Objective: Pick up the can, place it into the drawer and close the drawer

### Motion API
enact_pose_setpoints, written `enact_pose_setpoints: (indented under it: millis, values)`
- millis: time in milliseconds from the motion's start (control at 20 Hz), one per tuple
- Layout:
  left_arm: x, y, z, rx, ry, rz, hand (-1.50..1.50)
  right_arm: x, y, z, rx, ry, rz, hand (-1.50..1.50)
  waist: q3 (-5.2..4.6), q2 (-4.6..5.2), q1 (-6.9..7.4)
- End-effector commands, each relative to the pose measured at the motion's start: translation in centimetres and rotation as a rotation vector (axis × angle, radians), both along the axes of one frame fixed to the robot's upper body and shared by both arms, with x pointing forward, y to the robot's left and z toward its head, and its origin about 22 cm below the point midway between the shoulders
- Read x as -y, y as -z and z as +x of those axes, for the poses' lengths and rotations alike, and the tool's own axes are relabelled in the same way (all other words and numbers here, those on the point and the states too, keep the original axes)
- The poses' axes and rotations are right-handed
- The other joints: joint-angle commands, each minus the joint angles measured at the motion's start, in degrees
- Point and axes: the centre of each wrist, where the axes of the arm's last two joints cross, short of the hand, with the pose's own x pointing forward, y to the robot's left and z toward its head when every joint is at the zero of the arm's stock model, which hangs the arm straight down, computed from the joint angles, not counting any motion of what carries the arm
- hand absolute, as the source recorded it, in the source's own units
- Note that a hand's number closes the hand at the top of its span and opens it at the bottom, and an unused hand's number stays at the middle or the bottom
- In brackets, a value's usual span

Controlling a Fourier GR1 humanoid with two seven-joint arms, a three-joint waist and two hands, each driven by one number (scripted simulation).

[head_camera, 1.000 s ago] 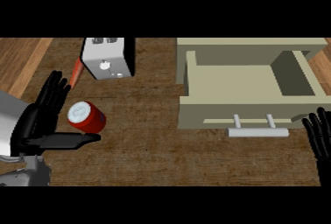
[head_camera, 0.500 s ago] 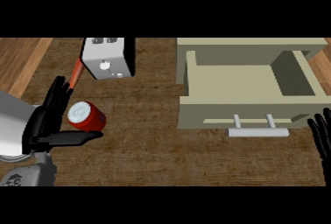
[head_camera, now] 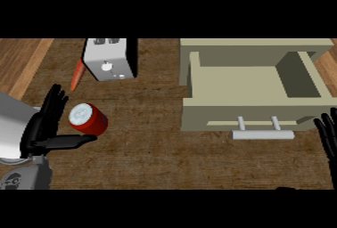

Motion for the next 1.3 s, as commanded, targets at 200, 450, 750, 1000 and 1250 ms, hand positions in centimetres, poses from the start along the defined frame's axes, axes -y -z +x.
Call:
enact_pose_setpoints:
  millis: [200, 450, 750, 1000, 1250]
  values:
    - [-1.7, 4.3, 0.2, -0.006, -0.003, 0.005, -1.5, 0.0, -0.4, -1.6, 0.012, -0.005, -0.006, -1.5, -0.01, 0.02, -0.24]
    - [-1.8, 6.3, -1.2, -0.043, 0.006, 0.009, -1.5, 0.9, -0.7, -1.0, 0.012, 0.021, -0.002, -1.5, 0.0, 0.0, -0.09]
    - [-2.6, 7.4, -1.8, -0.052, -0.018, 0.01, -1.5, 1.0, -0.2, 0.8, 0.01, 0.025, -0.002, -1.5, 0.01, 0.0, 0.04]
    - [-4.1, 8.7, -1.3, -0.075, -0.053, -0.009, -1.5, -0.2, -0.7, -1.9, 0.003, -0.004, -0.018, -1.5, -0.02, 0.02, -0.36]
    - [-4.9, 8.3, -0.2, -0.084, -0.03, -0.033, -1.5, -0.5, 0.3, -0.5, 0.002, -0.003, 0.004, -1.5, -0.01, 0.05, -0.21]
